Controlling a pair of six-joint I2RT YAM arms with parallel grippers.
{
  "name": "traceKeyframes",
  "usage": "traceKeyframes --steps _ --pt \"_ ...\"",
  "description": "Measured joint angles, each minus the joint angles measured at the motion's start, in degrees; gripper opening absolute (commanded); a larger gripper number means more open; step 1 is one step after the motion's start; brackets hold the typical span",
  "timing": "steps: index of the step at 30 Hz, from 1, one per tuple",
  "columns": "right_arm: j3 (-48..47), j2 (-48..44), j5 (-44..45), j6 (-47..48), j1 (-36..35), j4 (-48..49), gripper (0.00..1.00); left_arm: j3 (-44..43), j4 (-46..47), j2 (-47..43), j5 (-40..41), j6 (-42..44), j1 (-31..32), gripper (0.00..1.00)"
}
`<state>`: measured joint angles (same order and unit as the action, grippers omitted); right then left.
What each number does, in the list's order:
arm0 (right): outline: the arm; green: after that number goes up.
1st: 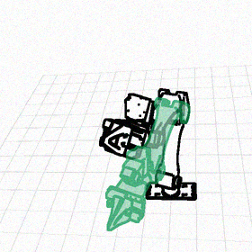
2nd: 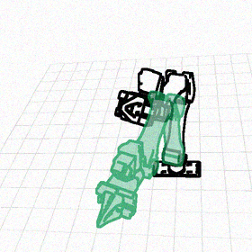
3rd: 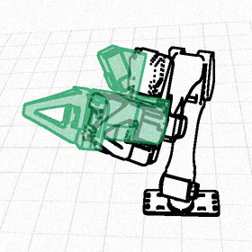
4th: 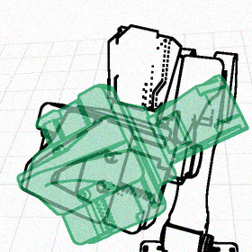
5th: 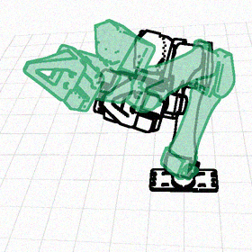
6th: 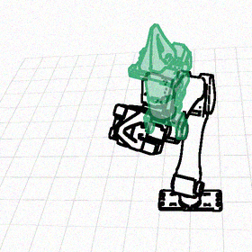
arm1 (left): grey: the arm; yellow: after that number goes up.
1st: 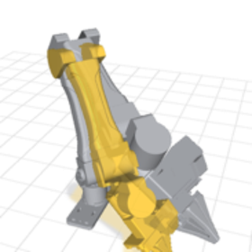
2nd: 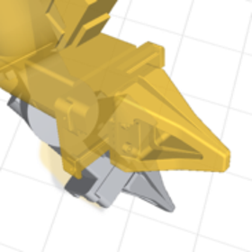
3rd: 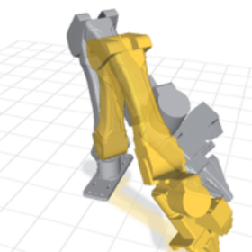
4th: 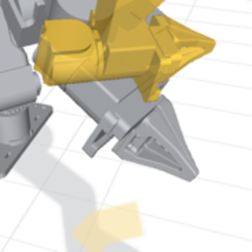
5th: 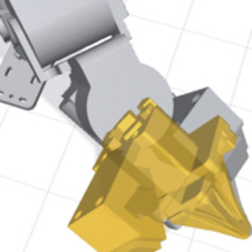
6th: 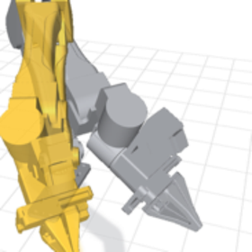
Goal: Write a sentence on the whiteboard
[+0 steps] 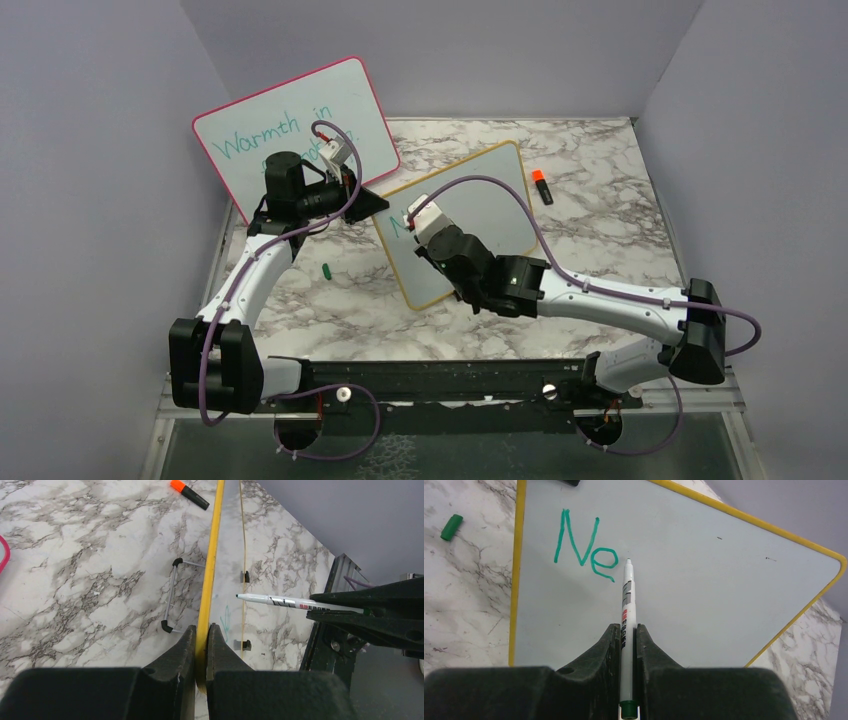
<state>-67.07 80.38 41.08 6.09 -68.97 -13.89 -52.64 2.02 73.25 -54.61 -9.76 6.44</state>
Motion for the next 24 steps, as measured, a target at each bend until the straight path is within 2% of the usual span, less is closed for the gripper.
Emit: traceKeyframes --steps 24 --pt "0.00 1.90 -0.02 0.00 0.94 0.79 0.00 -0.07 -0.17 0.02 0.00 0.17 0.02 0.00"
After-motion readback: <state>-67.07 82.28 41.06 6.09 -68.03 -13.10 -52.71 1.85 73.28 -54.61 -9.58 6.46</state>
